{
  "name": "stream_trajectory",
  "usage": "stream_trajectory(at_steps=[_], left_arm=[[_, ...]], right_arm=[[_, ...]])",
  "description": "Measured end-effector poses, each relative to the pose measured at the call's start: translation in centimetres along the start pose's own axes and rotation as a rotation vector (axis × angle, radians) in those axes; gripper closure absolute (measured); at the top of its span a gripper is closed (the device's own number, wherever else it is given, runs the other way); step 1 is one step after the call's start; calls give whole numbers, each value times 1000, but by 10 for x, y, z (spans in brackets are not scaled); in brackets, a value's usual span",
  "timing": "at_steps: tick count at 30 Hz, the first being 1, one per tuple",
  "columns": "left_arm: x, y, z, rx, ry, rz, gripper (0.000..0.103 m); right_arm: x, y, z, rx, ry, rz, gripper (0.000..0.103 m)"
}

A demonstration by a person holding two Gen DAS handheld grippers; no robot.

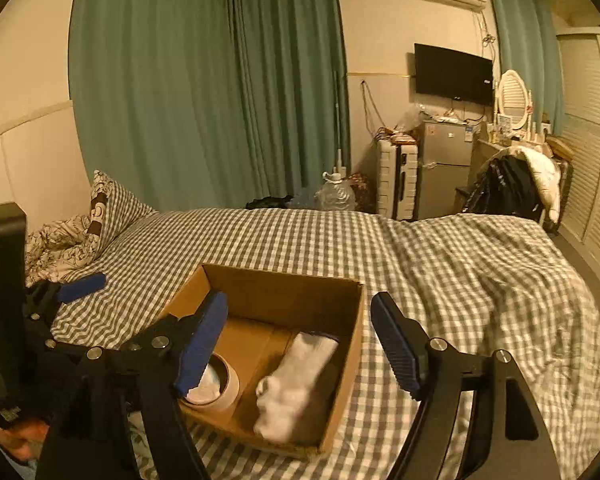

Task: Organize objects
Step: 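Carry the figurine and glove over the box and open both tools, then grasp the blue blister pack with the left tool while the right tool grasps the white tube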

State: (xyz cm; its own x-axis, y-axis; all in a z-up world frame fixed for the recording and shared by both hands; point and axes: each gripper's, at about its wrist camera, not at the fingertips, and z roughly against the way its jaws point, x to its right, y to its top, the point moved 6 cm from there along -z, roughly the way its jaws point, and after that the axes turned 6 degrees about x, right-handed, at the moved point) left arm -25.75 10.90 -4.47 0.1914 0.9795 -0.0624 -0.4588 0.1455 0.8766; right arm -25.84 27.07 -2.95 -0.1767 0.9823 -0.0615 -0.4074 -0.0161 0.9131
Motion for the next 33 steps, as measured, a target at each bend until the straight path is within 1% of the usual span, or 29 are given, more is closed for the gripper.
stream_trajectory(at_steps=[3, 4, 5, 8, 12, 14, 16, 19, 20, 22, 23, 25, 28, 29, 31, 33], left_arm=[[-11, 10, 36, 12, -6, 19, 0], [-17, 12, 52, 17, -3, 23, 0], [-20, 14, 61, 22, 2, 26, 0], [-36, 10, 98, 35, 18, 28, 0], [-57, -11, 136, 21, 52, 32, 0], [-68, -27, 150, 12, 53, 41, 0], [-76, -44, 156, -7, 68, 64, 0], [-89, -79, 153, -40, 103, 71, 0], [-96, -97, 146, -72, 133, 71, 0], [-105, -120, 133, -118, 174, 81, 0], [-111, -133, 122, -150, 181, 99, 0], [-118, -154, 104, -200, 171, 136, 0], [-121, -186, 79, -269, 189, 149, 0], [-119, -198, 68, -301, 192, 143, 0], [-115, -215, 56, -337, 187, 133, 0], [-109, -233, 42, -391, 196, 120, 0]], right_arm=[[-11, 9, 34, 12, -15, 21, 24], [-16, 12, 45, 17, -17, 30, 20], [-22, 15, 59, 24, -21, 41, 17], [-43, 17, 95, 36, -11, 77, 15], [-72, 4, 124, 15, 13, 99, 13], [-87, -9, 132, -4, 21, 105, 13], [-102, -29, 134, -37, 41, 109, 13], [-117, -62, 125, -99, 40, 101, 13], [-119, -73, 121, -118, 33, 100, 13], [-122, -97, 111, -159, 24, 91, 13], [-124, -111, 103, -199, 24, 86, 13], [-127, -131, 92, -256, 34, 104, 13], [-123, -147, 77, -282, 7, 131, 13], [-124, -151, 71, -292, 18, 124, 13], [-123, -155, 62, -306, 30, 114, 13], [-123, -163, 50, -325, 37, 110, 13]])
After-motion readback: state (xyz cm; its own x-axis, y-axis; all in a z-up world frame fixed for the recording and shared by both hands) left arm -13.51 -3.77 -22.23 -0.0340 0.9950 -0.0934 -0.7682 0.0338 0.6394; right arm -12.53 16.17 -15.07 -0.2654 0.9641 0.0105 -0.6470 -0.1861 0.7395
